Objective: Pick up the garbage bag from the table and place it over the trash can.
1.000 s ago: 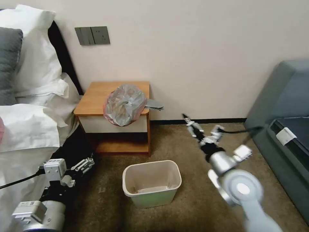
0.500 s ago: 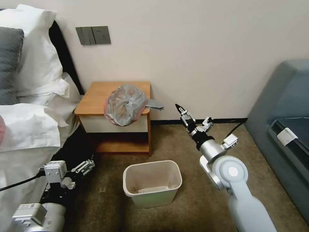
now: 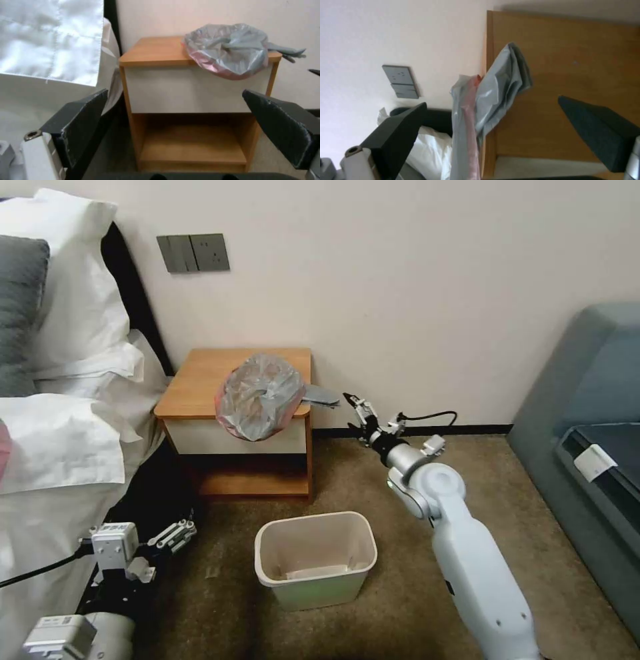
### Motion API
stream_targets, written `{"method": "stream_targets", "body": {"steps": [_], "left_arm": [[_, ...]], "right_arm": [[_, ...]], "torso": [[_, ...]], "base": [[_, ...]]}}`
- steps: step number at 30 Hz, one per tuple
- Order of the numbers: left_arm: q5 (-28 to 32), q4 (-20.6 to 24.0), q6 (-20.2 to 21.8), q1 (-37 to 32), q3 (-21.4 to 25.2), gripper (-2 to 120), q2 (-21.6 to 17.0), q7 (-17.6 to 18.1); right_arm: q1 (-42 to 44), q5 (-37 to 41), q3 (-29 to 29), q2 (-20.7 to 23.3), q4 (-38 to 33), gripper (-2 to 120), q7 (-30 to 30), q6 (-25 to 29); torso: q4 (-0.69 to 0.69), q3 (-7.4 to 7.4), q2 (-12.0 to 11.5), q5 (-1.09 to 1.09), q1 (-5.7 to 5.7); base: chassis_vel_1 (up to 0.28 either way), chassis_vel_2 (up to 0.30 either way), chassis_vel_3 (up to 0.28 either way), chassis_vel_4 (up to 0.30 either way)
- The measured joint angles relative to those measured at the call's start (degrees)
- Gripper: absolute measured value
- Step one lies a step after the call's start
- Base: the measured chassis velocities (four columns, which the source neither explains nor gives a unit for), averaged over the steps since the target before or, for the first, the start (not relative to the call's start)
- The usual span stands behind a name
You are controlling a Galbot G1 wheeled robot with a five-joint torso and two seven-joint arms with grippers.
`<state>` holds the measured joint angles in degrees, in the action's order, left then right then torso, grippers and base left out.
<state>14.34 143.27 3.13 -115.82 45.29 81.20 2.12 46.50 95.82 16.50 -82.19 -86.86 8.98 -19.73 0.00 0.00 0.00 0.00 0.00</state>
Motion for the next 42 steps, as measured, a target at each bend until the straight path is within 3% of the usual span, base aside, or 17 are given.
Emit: {"method": "stream_targets", "body": {"steps": [3,9,13,22,23,36,42], "left_arm": [[0.0,0.0,-0.3,-0.6,0.2,100,0.1,-0.4],[-0.2,0.0,-0.3,-0.6,0.2,100,0.2,-0.7],[-0.4,0.0,-0.5,-0.7,0.2,100,0.1,-1.0],[-1.3,0.0,-1.3,-0.8,0.2,100,-0.4,-1.4],[-1.3,0.0,-1.3,-0.8,0.2,100,-0.4,-1.4],[-2.6,0.0,-2.4,-0.2,0.0,100,-0.8,-1.9],[-3.0,0.0,-2.8,0.6,-0.1,100,-1.0,-2.2]], "right_arm": [[-2.8,-0.3,0.0,-1.8,5.2,100,-2.4,0.0],[-4.2,-2.1,-0.6,-2.6,8.8,100,-5.7,-0.3],[-5.2,-3.6,-0.7,-3.6,11.3,92,-7.7,-0.3],[-5.7,-6.4,-0.9,-4.4,13.4,55,-11.7,-0.1],[-5.7,-6.4,-0.9,-4.4,13.4,55,-11.7,-0.1],[-6.1,-8.4,-1.1,-5.5,12.8,3,-11.7,1.3],[-2.0,-9.6,-3.0,-3.0,7.1,0,-10.8,2.5]], "torso": [[0.01,0.0,0.0,0.0,0.0],[-0.01,0.0,0.0,0.0,0.0],[0.01,0.0,0.0,0.0,0.0],[0.0,0.0,0.0,0.0,0.0],[0.0,0.0,0.0,0.0,0.0],[0.01,0.0,0.0,0.0,0.0],[0.0,0.0,0.0,0.01,0.0]], "base": [[0.0,0.0,0.0,0.0],[0.0,0.0,0.0,0.0],[0.0,0.0,0.0,0.0],[0.0,0.0,0.0,0.0],[0.0,0.0,0.0,0.0],[0.0,0.0,0.0,0.0],[0.0,0.0,0.0,0.0]]}}
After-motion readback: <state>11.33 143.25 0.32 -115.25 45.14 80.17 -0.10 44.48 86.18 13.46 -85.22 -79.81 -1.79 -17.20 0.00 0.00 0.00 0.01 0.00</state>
